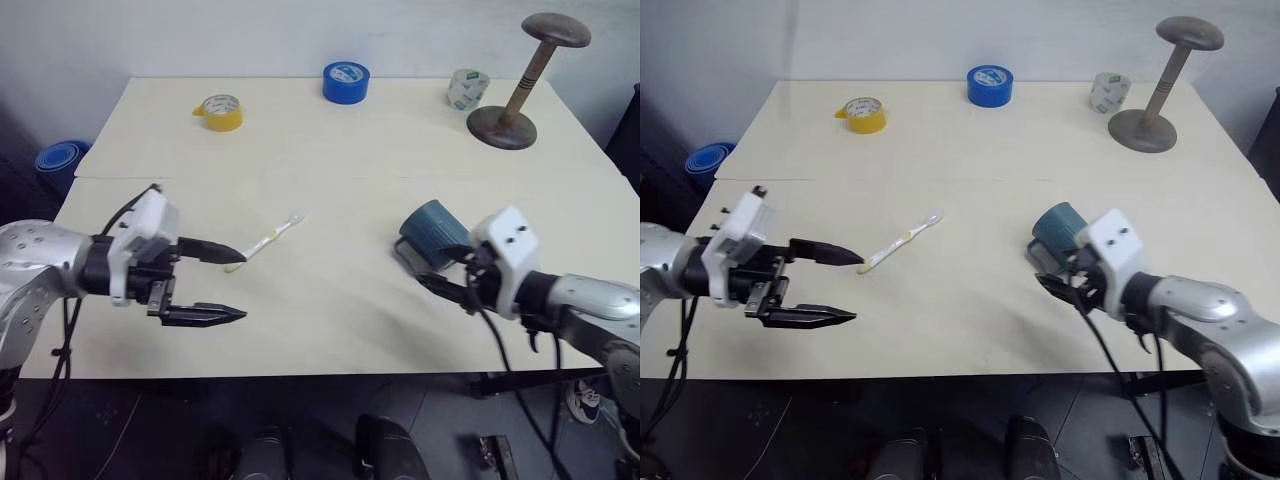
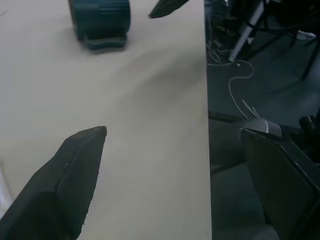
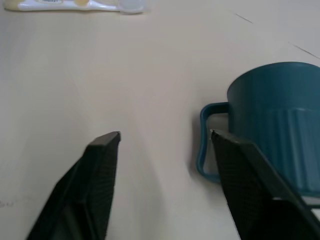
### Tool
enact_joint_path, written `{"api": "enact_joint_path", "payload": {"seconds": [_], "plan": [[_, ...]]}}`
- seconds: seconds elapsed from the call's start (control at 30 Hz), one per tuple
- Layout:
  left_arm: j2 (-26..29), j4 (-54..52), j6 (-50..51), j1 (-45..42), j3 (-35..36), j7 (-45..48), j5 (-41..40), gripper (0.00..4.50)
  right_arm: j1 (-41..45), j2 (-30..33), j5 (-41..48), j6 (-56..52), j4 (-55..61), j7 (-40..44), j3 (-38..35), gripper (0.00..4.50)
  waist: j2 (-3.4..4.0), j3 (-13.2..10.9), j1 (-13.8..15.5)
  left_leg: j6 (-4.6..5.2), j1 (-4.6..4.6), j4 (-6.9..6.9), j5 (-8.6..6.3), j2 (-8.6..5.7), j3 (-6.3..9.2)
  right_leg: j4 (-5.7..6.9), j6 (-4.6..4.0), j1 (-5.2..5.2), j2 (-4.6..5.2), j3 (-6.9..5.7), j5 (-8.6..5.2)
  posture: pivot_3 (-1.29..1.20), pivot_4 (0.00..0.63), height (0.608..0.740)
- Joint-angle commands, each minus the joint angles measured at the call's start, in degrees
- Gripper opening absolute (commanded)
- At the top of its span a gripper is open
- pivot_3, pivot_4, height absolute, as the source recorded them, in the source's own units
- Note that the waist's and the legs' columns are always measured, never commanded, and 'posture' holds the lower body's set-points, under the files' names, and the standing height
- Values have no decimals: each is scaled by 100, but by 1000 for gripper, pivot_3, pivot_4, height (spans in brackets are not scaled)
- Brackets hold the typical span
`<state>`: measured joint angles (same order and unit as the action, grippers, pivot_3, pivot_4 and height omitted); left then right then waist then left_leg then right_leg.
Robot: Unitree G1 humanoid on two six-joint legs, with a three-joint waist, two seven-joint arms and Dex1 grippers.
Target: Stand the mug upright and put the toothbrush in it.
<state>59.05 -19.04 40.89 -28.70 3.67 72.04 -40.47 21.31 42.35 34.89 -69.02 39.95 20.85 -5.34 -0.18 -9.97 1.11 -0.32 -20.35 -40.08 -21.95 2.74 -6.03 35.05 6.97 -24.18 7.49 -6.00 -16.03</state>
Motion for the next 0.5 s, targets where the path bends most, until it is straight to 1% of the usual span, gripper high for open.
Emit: {"api": "enact_joint_path", "payload": {"seconds": [0.03, 0.13, 0.27, 0.4, 0.5], "plan": [[-140, 76, -204, -452, -414, 165, 241, 4500, 279, -133, -422, -78, -125, -425, 425, 2948, 0, 0, 13, 0, -4, -1, 0, -1, -2, -2, 0, -3, 0, 1, 0, 0, 150, 740], [-322, 251, -317, -718, -694, 243, 433, 4500, 400, -245, -674, -85, -302, -581, 757, 2948, 0, 0, 12, 1, -6, -1, 0, -2, -1, -1, 0, -7, -1, 0, 0, 0, 150, 740], [-567, 545, -575, -978, -952, 298, 746, 4500, 464, -419, -970, -11, -627, -724, 1010, 2948, 0, 0, 8, 2, -15, -3, 1, -2, -5, 1, 1, -17, -1, 1, 0, 0, 150, 740], [-768, 781, -739, -1151, -1059, 328, 946, 4500, 481, -563, -1218, 100, -900, -750, 1153, 2948, -1, 0, 5, 4, -19, -4, 2, -2, -7, 1, 1, -21, -1, 3, 0, 0, 150, 740], [-889, 868, -790, -1236, -1082, 337, 1013, 4500, 527, -773, -1554, 355, -1461, -858, 1327, 2948, -1, 0, -18, 4, -20, -5, 3, -1, -8, 4, 1, -23, -1, 3, 1, 0, 150, 740]]}}
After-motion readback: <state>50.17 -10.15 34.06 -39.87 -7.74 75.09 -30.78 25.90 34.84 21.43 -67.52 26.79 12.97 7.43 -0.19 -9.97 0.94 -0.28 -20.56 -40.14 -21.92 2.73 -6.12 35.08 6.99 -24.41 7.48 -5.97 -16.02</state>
